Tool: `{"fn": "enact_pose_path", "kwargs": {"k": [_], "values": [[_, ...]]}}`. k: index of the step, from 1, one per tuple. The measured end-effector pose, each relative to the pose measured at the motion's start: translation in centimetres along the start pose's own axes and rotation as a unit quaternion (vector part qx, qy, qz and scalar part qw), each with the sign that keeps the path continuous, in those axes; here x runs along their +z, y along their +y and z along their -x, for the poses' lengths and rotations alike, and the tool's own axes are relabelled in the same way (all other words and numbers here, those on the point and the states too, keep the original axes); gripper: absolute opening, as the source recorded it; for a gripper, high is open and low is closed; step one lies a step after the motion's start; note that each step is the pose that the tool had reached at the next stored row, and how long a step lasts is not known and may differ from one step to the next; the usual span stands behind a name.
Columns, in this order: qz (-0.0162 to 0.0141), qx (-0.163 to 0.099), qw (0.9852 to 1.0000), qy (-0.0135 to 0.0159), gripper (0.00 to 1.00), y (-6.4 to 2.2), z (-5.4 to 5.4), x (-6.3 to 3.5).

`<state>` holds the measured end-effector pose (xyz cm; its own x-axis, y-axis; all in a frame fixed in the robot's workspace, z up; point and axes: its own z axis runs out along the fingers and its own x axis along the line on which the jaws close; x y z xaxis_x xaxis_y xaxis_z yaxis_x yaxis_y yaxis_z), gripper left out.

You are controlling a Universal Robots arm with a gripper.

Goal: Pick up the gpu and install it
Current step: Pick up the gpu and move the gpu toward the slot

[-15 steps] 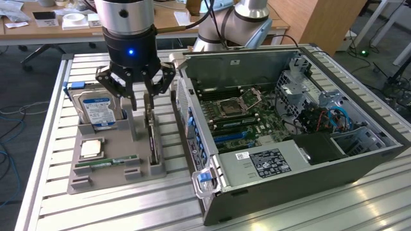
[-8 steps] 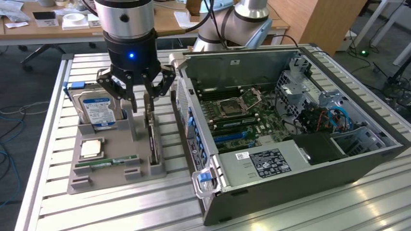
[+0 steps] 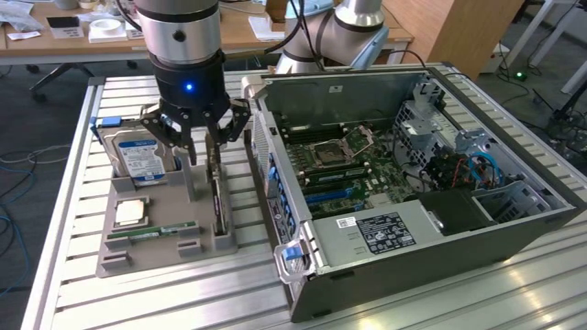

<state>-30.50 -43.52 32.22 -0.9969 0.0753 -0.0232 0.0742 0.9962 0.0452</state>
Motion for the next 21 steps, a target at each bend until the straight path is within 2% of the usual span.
{"fn": "enact_pose_path", "kwargs": {"k": [6, 21], "values": [[0.0, 0.0, 1.0, 0.0, 0.42, -0.04, -0.02, 0.9], [0.0001, 0.0, 1.0, 0.0, 0.42, -0.03, 0.16, 1.12]]}}
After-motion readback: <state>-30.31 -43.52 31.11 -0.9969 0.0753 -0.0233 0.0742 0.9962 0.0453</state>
